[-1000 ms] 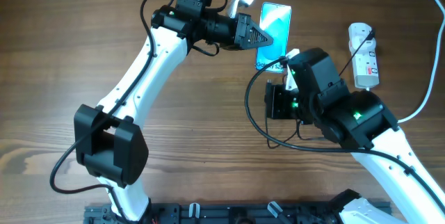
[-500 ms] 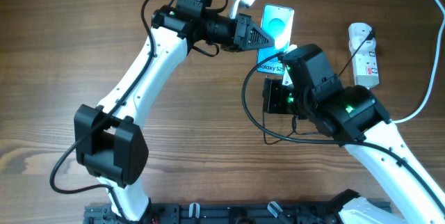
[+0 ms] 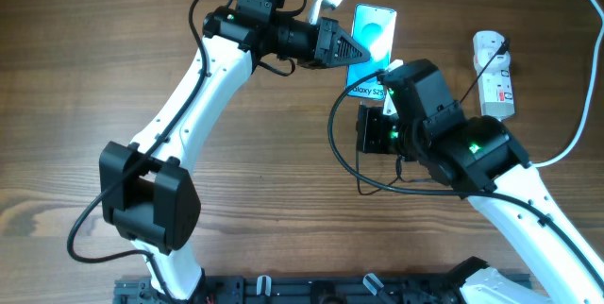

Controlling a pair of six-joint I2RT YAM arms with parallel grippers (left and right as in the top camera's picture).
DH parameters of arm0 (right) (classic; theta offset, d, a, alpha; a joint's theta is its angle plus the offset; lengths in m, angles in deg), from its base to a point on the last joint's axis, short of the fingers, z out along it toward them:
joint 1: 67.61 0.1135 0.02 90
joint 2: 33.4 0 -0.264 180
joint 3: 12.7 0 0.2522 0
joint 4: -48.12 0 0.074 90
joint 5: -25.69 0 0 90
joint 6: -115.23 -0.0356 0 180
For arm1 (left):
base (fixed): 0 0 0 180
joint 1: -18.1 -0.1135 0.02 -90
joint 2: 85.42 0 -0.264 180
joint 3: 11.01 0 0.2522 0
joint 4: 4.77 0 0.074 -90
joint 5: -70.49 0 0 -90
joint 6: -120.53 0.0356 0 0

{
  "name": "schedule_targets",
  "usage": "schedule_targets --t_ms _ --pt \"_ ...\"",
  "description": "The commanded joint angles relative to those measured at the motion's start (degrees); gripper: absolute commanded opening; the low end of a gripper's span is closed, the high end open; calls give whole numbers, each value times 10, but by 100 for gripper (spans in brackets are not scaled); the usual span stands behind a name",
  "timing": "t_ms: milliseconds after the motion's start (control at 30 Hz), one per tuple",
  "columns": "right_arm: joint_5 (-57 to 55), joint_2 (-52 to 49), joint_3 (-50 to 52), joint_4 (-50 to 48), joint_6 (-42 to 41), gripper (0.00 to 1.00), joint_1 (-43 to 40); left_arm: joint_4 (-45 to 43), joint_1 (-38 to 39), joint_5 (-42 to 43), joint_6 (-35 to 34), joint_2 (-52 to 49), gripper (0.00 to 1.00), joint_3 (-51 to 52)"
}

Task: Plug charger to phone and switch on socket
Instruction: 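Push the USB-C connector up into the phone's port with the right gripper, then open the right gripper and withdraw it from the plugged cable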

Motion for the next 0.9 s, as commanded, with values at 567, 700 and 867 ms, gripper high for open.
schedule_targets --t_ms 567,700,867 --pt "-31 -4 -26 -3 10 5 -2 4 -3 16 20 18 4 -2" --pt "-31 -4 -26 -9 12 5 -2 4 -3 16 20 18 4 -2" --pt "-37 -4 -26 -18 28 5 -2 4 -3 16 20 18 4 -2"
